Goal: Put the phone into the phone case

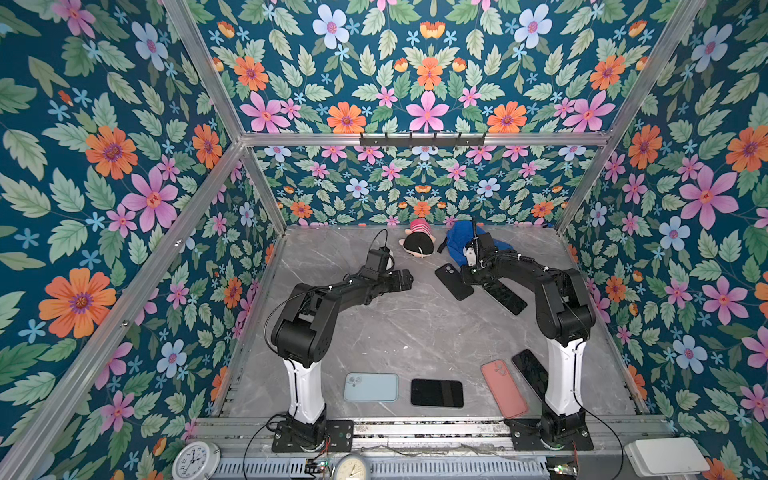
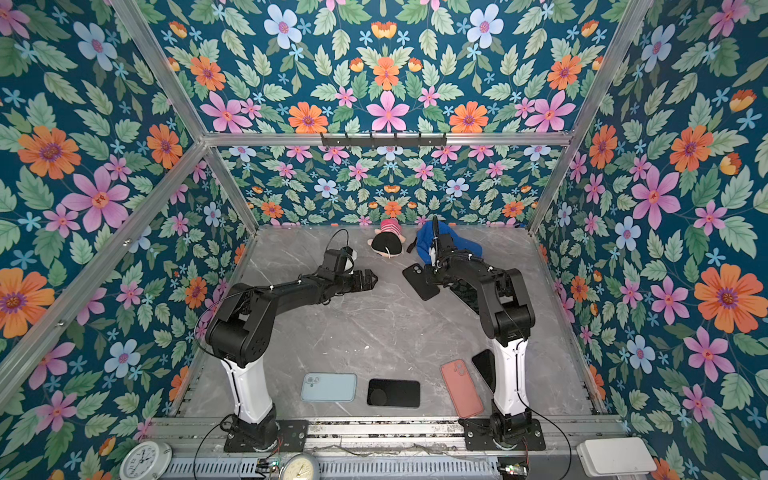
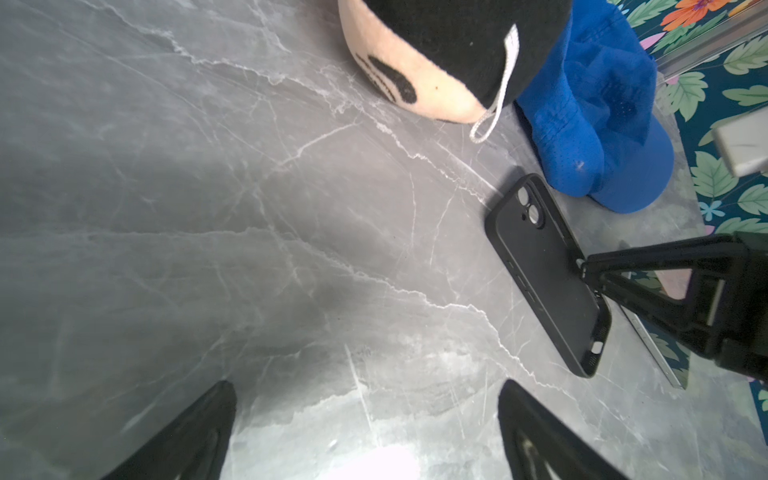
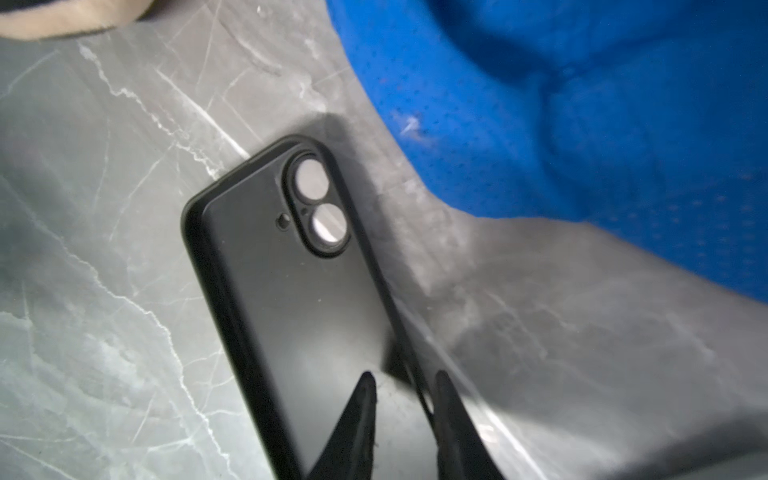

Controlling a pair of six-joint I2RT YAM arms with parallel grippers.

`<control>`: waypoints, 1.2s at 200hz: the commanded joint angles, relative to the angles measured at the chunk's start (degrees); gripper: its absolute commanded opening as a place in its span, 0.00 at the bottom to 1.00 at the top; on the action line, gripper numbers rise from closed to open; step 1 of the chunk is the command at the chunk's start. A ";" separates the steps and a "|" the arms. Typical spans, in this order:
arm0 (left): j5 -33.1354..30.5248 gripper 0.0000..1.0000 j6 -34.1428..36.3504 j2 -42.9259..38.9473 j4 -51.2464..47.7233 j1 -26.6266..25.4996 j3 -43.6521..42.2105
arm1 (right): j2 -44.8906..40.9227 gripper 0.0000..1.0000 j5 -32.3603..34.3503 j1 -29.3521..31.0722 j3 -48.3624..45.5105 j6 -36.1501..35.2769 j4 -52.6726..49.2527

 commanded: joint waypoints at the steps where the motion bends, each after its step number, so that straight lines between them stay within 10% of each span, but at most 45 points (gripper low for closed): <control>1: 0.67 1.00 -0.59 -0.36 1.53 -0.02 -0.78 | 0.33 0.22 -0.12 0.19 0.09 0.45 -1.08; 113: 2.82 1.00 -2.04 -2.59 4.65 -0.10 -4.64 | -2.25 0.01 2.92 3.01 -2.02 3.66 -2.92; 240: 3.90 1.00 -4.09 -8.31 7.82 -0.19 -13.65 | -16.40 0.01 4.91 14.26 -24.02 19.94 2.20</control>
